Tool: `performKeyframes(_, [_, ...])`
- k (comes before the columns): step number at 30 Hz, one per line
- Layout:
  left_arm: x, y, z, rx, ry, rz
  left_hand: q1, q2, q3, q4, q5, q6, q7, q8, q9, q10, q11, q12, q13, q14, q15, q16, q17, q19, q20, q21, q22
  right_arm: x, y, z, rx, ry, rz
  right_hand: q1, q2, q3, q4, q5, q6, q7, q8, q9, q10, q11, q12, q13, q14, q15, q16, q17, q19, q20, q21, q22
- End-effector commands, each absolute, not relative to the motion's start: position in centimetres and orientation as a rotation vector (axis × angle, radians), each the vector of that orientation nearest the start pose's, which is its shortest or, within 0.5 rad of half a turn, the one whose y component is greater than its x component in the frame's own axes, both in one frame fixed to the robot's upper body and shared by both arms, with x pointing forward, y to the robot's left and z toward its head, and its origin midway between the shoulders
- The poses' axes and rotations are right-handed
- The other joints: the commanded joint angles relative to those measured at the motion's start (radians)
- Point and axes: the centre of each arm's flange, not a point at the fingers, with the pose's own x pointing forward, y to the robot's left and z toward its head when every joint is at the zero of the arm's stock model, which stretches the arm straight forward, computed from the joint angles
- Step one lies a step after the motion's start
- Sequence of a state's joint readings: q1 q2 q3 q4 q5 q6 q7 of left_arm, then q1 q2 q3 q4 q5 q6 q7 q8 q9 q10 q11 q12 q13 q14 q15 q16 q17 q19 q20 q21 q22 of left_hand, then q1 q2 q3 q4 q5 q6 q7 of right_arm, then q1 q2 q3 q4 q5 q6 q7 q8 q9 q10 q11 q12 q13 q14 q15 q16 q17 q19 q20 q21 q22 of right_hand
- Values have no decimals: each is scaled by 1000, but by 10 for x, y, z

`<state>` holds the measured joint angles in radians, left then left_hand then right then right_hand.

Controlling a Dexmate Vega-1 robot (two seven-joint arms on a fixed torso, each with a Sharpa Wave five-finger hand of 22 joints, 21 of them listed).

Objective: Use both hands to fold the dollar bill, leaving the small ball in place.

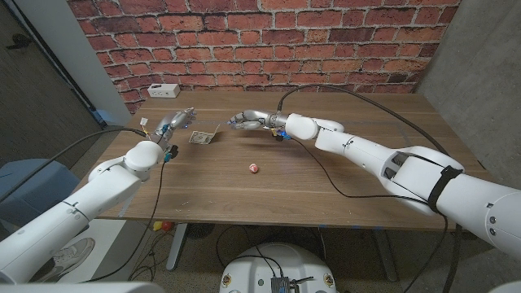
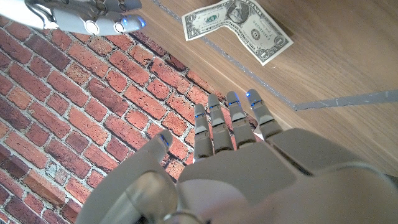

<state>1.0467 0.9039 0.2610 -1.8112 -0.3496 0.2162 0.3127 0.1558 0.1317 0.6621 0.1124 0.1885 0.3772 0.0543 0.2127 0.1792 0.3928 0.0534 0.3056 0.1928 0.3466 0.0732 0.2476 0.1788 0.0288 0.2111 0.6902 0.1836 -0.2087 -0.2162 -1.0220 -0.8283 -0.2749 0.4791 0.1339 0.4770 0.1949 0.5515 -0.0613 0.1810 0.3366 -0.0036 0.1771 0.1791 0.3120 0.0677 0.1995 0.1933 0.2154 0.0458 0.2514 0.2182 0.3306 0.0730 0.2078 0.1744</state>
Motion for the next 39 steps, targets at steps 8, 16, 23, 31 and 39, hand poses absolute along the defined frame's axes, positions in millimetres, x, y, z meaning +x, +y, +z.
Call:
performKeyframes(8, [570,359,0,590,-403,215,-6,18,6,19,-4,30,6,-5,3,60,1,0,6,126,-19,32,10,59,-3,10,8,675,21,32,-1344,-890,663,61,-7,32,-37,9,-24,-21,4,5,-21,-12,-6,1,9,-32,-5,-8,21,-17,8,4])
performKeyframes(16, [558,358,0,654,-335,428,-1,7,34,7,-9,178,44,23,7,195,-7,13,8,274,-37,60,11,226,-25,61,8,677,26,29,-1371,-928,629,89,-6,41,-55,7,-18,-22,9,5,-26,-24,-7,1,11,-46,-7,-10,31,-25,10,4])
performKeyframes(23, [553,359,-3,667,-269,524,8,6,52,-8,-14,263,63,40,9,266,3,21,9,351,-52,76,12,283,-42,79,8,676,32,27,-1387,-961,608,108,-4,47,-65,6,-16,-26,11,5,-31,-33,-8,1,9,-58,-9,-11,35,-31,11,5])
performKeyframes(31, [554,360,-6,658,-260,522,6,7,54,-7,-15,273,68,38,10,294,7,26,12,374,-50,81,15,290,-44,80,9,675,41,22,-1424,-998,581,158,-2,64,-88,3,-10,-35,14,6,-32,-51,-6,1,18,-77,-8,-13,52,-42,16,5])
performKeyframes(39, [556,361,-6,642,-275,481,6,8,58,-8,-15,267,69,31,11,287,8,18,15,352,-50,69,15,267,-42,71,9,674,51,18,-1474,-1025,563,185,1,71,-94,1,-11,-44,13,6,-38,-60,-7,1,12,-87,-11,-12,53,-51,15,6])
